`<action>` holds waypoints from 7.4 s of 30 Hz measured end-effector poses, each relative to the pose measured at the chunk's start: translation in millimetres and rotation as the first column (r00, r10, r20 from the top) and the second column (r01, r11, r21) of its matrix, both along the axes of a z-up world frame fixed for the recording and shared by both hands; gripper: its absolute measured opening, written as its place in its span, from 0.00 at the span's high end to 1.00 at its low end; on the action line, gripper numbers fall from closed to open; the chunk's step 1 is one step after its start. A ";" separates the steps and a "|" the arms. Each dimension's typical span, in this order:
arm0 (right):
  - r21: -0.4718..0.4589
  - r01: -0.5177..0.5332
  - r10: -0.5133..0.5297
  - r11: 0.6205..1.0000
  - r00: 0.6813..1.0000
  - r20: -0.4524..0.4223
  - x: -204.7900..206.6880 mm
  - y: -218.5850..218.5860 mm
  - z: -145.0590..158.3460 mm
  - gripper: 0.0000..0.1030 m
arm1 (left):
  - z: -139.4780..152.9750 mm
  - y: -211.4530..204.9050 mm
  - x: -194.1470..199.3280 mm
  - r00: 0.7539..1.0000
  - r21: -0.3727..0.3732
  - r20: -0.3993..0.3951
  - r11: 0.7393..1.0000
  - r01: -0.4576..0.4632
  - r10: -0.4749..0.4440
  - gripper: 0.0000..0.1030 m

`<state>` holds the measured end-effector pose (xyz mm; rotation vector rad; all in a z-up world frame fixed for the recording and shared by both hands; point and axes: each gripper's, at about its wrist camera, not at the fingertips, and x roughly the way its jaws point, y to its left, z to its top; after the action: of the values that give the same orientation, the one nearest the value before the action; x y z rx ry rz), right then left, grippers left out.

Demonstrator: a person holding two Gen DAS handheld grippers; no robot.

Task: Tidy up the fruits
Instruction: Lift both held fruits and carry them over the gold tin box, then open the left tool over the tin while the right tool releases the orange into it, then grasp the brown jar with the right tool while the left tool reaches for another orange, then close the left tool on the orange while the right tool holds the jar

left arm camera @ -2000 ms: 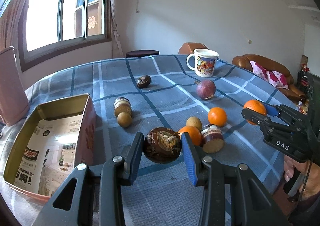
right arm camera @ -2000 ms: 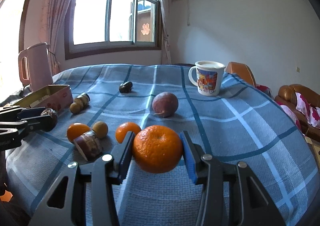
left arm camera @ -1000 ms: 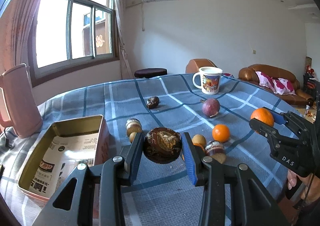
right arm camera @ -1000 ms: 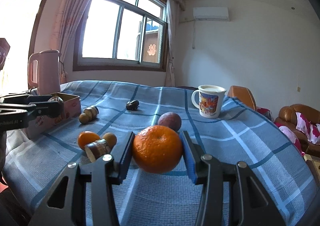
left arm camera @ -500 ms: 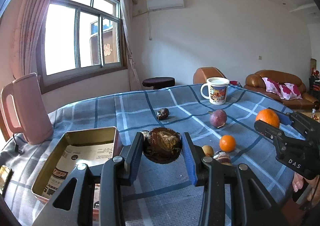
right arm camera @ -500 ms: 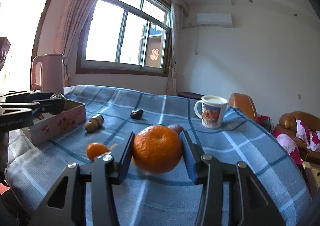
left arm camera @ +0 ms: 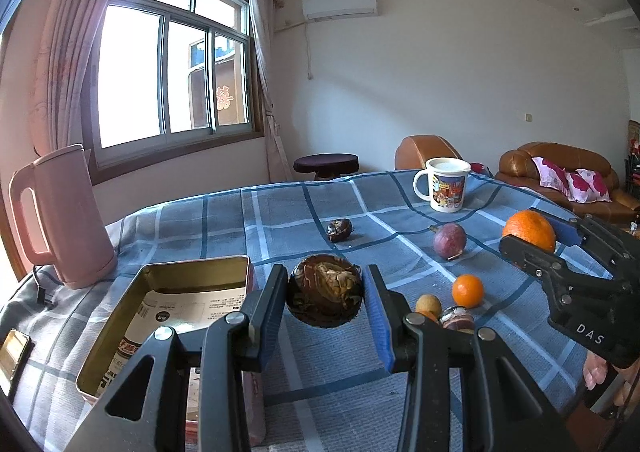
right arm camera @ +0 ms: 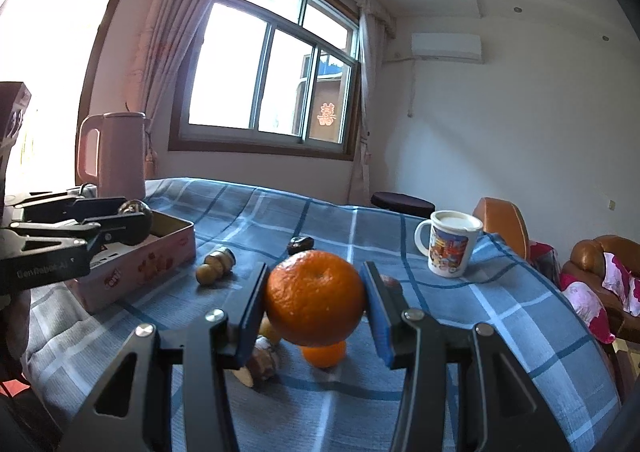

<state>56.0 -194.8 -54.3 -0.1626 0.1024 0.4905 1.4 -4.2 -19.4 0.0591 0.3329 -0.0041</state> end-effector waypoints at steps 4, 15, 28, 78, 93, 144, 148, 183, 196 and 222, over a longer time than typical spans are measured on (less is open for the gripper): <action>-0.001 -0.007 0.007 1.000 1.000 0.008 -0.8 2.6 3.7 0.52 | 0.5 0.4 0.3 1.000 0.001 0.002 1.000 -0.002 0.002 0.61; -0.002 -0.025 0.025 1.000 0.999 0.032 0.1 12.1 15.5 0.52 | 7.1 5.5 1.3 1.000 0.007 0.018 1.000 -0.019 0.019 0.61; -0.030 -0.083 0.085 0.996 0.994 0.063 1.8 41.0 35.2 0.52 | 13.5 27.0 6.4 0.997 -0.007 0.004 0.997 -0.072 0.073 0.60; -0.190 -0.389 0.346 0.901 0.911 -0.226 54.5 226.8 12.4 0.52 | -28.1 158.8 54.8 0.933 -0.023 -0.288 0.972 -0.233 0.217 0.60; -0.140 -0.396 0.351 0.907 0.898 -0.266 58.3 225.4 10.2 0.34 | -29.7 160.3 48.3 0.924 -0.011 -0.294 0.965 -0.261 0.246 0.50; -0.078 -0.200 0.157 0.977 0.912 -0.378 41.5 26.7 -33.4 0.56 | -32.2 -8.4 54.4 0.946 -0.067 -0.296 0.990 0.121 -0.136 0.28; 0.003 -0.113 0.106 0.994 0.929 -0.356 44.5 11.9 -27.7 0.56 | -34.8 -18.8 59.1 0.932 -0.088 -0.317 0.984 0.153 -0.174 0.28; 0.075 0.022 0.006 0.997 0.939 -0.345 49.8 -6.0 -26.9 0.56 | -44.1 -32.3 72.6 0.900 -0.221 -0.331 0.951 0.218 -0.283 0.65; 0.069 0.015 0.006 0.998 0.957 -0.289 39.7 -5.3 -24.6 0.56 | -36.7 -26.8 60.3 0.937 -0.206 -0.254 0.960 0.188 -0.238 0.65; 0.071 -0.007 0.020 0.997 0.983 -0.183 21.8 -2.9 -22.8 0.56 | -26.7 -25.9 42.2 0.978 -0.143 -0.143 0.981 0.130 -0.150 0.65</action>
<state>77.8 -197.7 -77.1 -0.0488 0.2638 0.5218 43.6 -30.1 -46.1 -0.0500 0.4810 -0.1718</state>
